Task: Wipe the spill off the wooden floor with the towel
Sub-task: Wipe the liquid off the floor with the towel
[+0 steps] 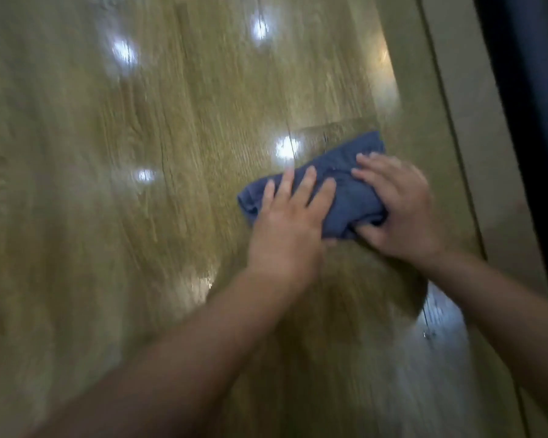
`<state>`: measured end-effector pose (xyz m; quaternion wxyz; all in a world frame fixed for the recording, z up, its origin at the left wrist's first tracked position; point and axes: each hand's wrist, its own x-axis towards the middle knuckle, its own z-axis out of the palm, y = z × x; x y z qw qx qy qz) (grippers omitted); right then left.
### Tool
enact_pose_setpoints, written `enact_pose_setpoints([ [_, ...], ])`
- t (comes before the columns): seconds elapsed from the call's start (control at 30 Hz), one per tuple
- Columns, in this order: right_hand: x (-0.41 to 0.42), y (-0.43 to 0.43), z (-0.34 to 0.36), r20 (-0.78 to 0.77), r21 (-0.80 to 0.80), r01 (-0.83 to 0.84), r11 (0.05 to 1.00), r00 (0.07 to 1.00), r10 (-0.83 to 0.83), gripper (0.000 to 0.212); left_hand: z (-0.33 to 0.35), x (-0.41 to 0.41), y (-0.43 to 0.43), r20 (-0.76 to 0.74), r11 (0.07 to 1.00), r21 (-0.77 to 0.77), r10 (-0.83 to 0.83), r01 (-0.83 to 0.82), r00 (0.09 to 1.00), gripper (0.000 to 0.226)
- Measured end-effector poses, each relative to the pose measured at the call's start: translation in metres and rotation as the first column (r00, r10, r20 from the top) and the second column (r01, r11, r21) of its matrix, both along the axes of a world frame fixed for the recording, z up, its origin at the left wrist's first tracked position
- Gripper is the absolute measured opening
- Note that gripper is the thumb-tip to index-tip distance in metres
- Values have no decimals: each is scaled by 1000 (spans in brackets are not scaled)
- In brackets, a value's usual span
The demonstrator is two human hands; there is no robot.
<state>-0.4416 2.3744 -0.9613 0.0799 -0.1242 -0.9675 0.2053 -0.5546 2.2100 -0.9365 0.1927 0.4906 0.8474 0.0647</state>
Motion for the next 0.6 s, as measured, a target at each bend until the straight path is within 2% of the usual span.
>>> enact_pose_setpoints([
  [0.07, -19, 30, -1, 84, 20, -16, 1000, 996, 14, 62, -4, -33, 34, -61, 996, -16, -84, 84, 995, 85],
  [0.1, -36, 51, 1, 118, 87, 4, 996, 993, -15, 63, -7, -56, 59, -85, 996, -16, -89, 88, 992, 85],
  [0.2, -89, 108, 19, 166, 188, 136, 973, 972, -168, 68, 0, -106, 136, -99, 989, -142, -42, 28, 994, 82],
  [0.27, -104, 114, 32, 196, 267, 206, 941, 945, -262, 68, 6, -113, 163, -106, 990, -142, -24, 9, 994, 87],
  [0.33, -86, 91, 30, 126, 245, 228, 942, 956, -264, 66, 8, -91, 152, -107, 999, -40, 9, -13, 994, 78],
  [0.4, -41, 46, 22, 4, 130, 294, 947, 955, -297, 60, 5, -47, 103, -72, 995, 100, 26, -19, 997, 67],
  [0.5, 18, 2, 8, 17, 99, 320, 942, 946, -323, 52, -7, 20, 37, -51, 981, 173, -79, 87, 996, 70],
  [0.6, 13, 37, 5, 36, 118, 290, 950, 954, -296, 53, -16, 3, 67, -117, 965, 193, -156, 176, 981, 69],
])
